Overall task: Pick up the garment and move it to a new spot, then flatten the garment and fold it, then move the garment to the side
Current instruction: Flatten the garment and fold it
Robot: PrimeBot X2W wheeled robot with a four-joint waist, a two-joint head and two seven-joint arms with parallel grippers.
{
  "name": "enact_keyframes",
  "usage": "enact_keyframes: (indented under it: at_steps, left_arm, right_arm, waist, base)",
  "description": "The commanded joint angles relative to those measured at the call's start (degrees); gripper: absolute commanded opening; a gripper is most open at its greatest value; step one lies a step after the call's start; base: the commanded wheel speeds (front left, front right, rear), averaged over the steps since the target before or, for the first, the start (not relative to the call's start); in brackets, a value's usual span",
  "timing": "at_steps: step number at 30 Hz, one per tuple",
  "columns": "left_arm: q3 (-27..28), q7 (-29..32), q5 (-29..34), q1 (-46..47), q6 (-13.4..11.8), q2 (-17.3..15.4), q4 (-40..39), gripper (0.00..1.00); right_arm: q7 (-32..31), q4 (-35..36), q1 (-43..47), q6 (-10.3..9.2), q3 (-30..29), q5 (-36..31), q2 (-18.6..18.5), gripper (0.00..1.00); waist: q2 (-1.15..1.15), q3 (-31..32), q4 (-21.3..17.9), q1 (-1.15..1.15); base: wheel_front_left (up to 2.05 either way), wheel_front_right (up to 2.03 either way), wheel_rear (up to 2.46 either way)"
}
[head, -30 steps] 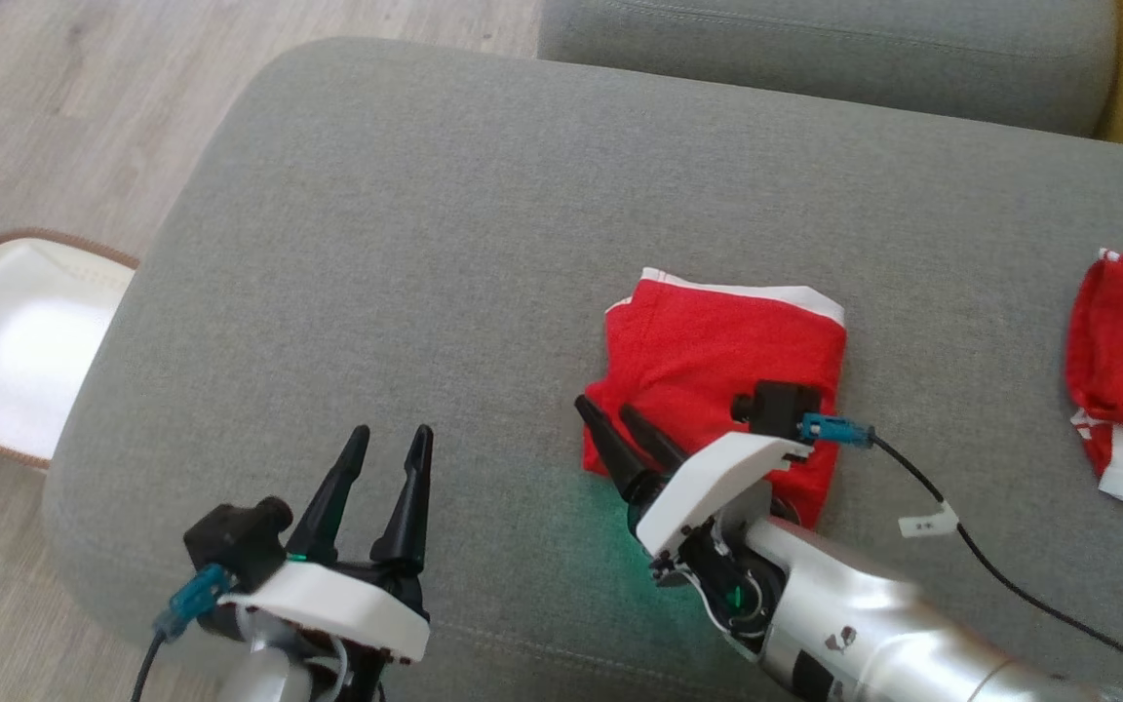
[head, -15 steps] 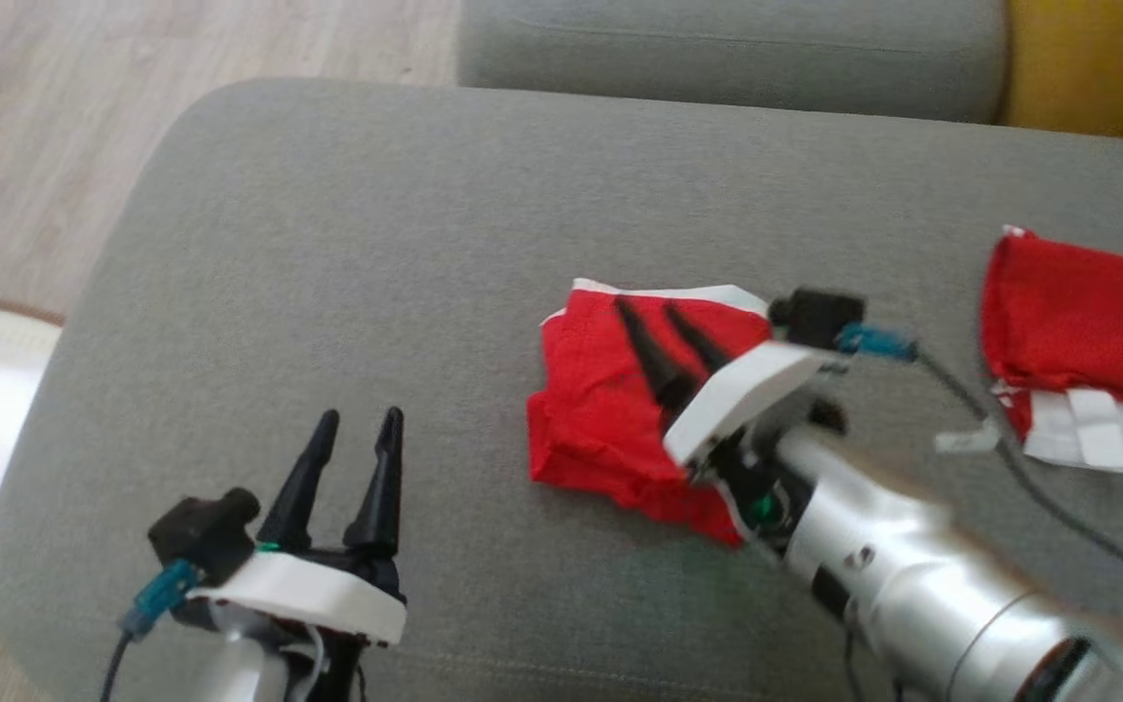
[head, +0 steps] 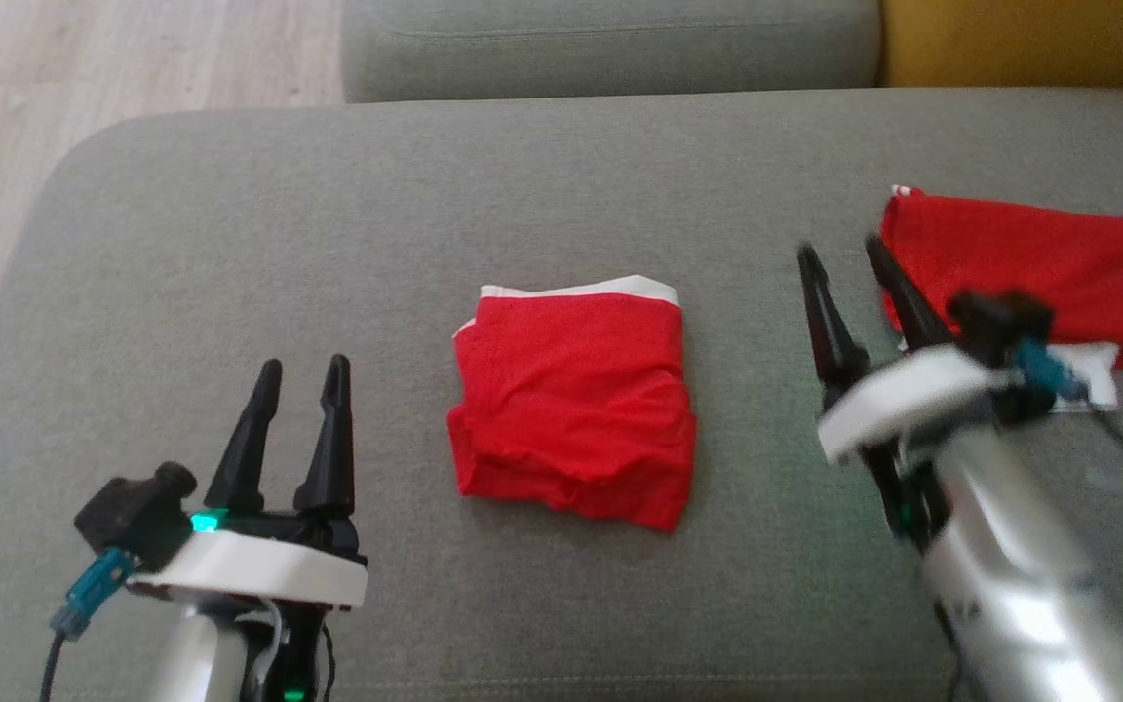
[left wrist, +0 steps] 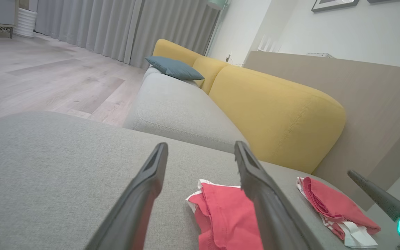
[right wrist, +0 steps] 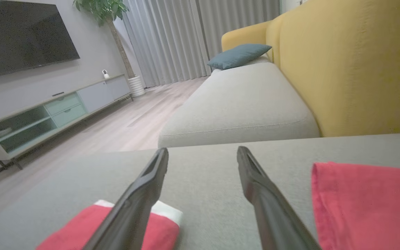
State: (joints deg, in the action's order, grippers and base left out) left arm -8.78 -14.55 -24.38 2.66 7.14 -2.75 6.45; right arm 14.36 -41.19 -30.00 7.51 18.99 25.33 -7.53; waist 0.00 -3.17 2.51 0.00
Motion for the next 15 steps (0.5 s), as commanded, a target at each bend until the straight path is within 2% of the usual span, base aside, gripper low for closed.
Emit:
enact_keyframes:
  at_steps: [1,4,7,15]
  left_arm:
    - [2.20,-0.45,-0.13,2.94,0.35,-0.13,-2.37,1.00]
    - [2.46,-0.45,-0.07,2.82,0.35,-0.13,-2.47,1.00]
    - [2.71,-0.45,-0.01,2.51,0.35,-0.13,-2.42,1.00]
    - [2.80,-0.45,0.13,0.66,0.35,-0.13,-1.71,1.00]
  right_arm:
    - [0.63,4.47,2.43,-0.02,-2.19,-4.13,1.95,1.00]
    - [0.63,11.90,9.10,-0.02,-8.19,-13.22,3.72,1.00]
    - [0.63,17.40,14.35,-0.02,-11.22,-18.09,4.48,1.00]
    - [0.63,23.73,21.01,-0.02,-12.15,-16.97,4.64,1.00]
  waist:
    - [0.00,-0.18,-0.97,0.00]
    - [0.00,-0.18,-1.90,0.00]
    - [0.00,-0.08,-2.59,0.00]
    - [0.00,0.43,-3.59,0.00]
  base:
    - [0.00,0.00,0.00]
    - [0.00,0.00,0.00]
    - [0.00,0.00,0.00]
    - [0.00,0.00,0.00]
